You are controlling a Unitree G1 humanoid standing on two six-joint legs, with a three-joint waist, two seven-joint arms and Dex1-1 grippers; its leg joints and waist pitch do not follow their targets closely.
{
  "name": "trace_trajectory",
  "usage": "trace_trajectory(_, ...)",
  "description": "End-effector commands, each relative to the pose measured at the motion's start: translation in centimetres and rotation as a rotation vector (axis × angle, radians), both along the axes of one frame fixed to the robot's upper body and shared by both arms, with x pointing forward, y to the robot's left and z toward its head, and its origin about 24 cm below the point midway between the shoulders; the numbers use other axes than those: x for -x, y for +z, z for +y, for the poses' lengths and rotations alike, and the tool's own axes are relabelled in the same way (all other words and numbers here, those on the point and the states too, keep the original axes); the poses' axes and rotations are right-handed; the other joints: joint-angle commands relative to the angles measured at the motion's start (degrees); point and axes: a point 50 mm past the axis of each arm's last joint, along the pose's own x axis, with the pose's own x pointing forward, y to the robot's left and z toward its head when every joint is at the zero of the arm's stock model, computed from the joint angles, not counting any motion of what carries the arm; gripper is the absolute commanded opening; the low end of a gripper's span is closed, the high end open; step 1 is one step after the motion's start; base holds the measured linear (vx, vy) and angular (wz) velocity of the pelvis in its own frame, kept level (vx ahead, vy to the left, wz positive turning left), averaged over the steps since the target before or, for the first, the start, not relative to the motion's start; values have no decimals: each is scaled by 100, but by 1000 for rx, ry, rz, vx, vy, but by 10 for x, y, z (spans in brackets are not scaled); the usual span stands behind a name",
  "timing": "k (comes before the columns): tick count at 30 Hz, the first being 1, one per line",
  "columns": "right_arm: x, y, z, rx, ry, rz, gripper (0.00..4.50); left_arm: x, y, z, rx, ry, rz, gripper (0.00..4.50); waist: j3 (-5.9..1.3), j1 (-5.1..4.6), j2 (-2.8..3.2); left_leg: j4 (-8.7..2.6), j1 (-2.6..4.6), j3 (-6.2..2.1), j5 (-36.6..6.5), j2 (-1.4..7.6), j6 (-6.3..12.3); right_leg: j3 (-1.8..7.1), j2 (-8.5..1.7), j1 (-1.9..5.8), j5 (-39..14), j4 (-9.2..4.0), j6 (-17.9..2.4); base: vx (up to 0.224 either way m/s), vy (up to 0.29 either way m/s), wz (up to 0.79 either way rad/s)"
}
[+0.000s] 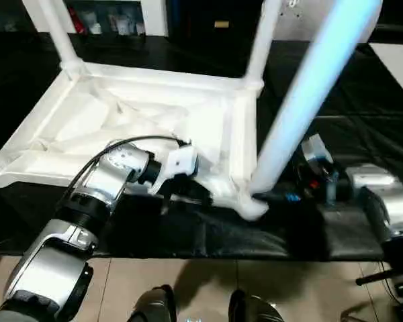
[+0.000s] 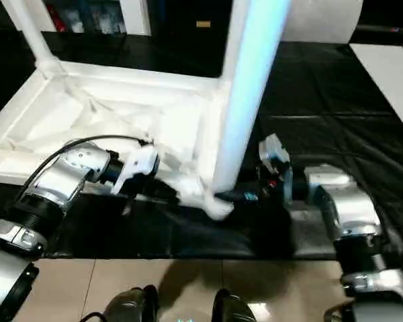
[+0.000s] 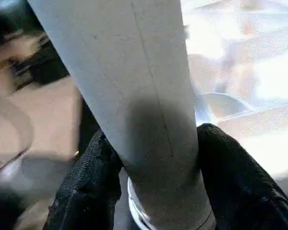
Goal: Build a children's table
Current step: Rotate leg to tighten
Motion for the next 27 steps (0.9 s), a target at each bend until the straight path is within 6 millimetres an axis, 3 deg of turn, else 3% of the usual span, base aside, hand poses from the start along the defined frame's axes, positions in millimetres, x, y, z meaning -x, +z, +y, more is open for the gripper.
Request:
trace_trajectory(1,-7,-12,25,8,-114,39,207,-3,-4,-25,31,89,7,0,-423,-38,-80,-396,144,-244,-1303,441,332,308,-495,294,-2572,-451,-1213,0,0,0)
trace_trajectory(4,-16,-14,38,-17,-256,28,205,-6,-3,-37,64,180,15,0,-400,-160,-88,-444,114,-317,-1594,416,106,267,-513,328,-3223,-516,-918,0,0,0)
trace_trajectory(8,-33,-17,59,14,-521,46,204,-15,0,-53,101,365,-11,0,-386,-282,-83,-439,178,-311,-1832,395,73,278,-492,235,-3408,-592,-815,0,0,0)
trace_trajectory(10,-43,-14,74,35,-676,16,204,-21,5,-65,121,489,-53,0,-383,-335,-78,-439,166,-327,-1855,379,21,258,-494,228,-3589,-609,-713,0,0,0)
trace_trajectory(12,-44,-13,76,43,-692,5,204,-22,7,-67,127,502,-56,0,-378,-340,-83,-435,181,-315,-1895,364,61,261,-496,213,-3680,-655,-595,0,0,0)
trace_trajectory(14,-46,-13,83,35,-734,-17,204,-24,11,-73,135,550,-88,0,-401,-345,-81,-450,166,-309,-1821,381,121,277,-481,219,-3381,-632,-618,0,0,0)
trace_trajectory(16,-47,-12,85,16,-762,-26,254,-24,13,-77,154,570,-94,0,-413,-338,-63,-454,158,-282,-1754,392,183,293,-461,214,-2888,-592,-751,0,0,0)
trace_trajectory(17,-47,-11,86,6,-775,-31,266,-24,15,-78,168,577,-94,0,-413,-338,-63,-454,158,-282,-1754,392,183,293,-461,214,-2888,-592,-751,0,0,0)
trace_trajectory(19,-48,-9,87,-15,-790,-35,274,-24,16,-80,174,584,-95,0,-431,-332,-58,-457,136,-266,-1580,400,271,306,-443,247,-2297,-522,-937,0,0,0)
trace_trajectory(20,-48,-9,85,-17,-801,-38,302,-23,16,-80,170,578,-99,0,-430,-327,-53,-456,133,-261,-1545,398,292,306,-439,251,-2201,-514,-968,0,0,0)
trace_trajectory(22,-48,-6,74,-20,-820,-62,310,-19,13,-77,152,534,-106,0,-451,-315,-66,-429,120,-230,-1303,383,415,319,-439,283,-1765,-468,-1090,0,0,0)
trace_trajectory(27,-47,2,44,-38,-797,-118,355,-16,5,-64,98,469,-116,0,-448,-277,-70,-403,103,-209,-1085,374,627,315,-436,319,-1530,-443,-1192,0,0,0)
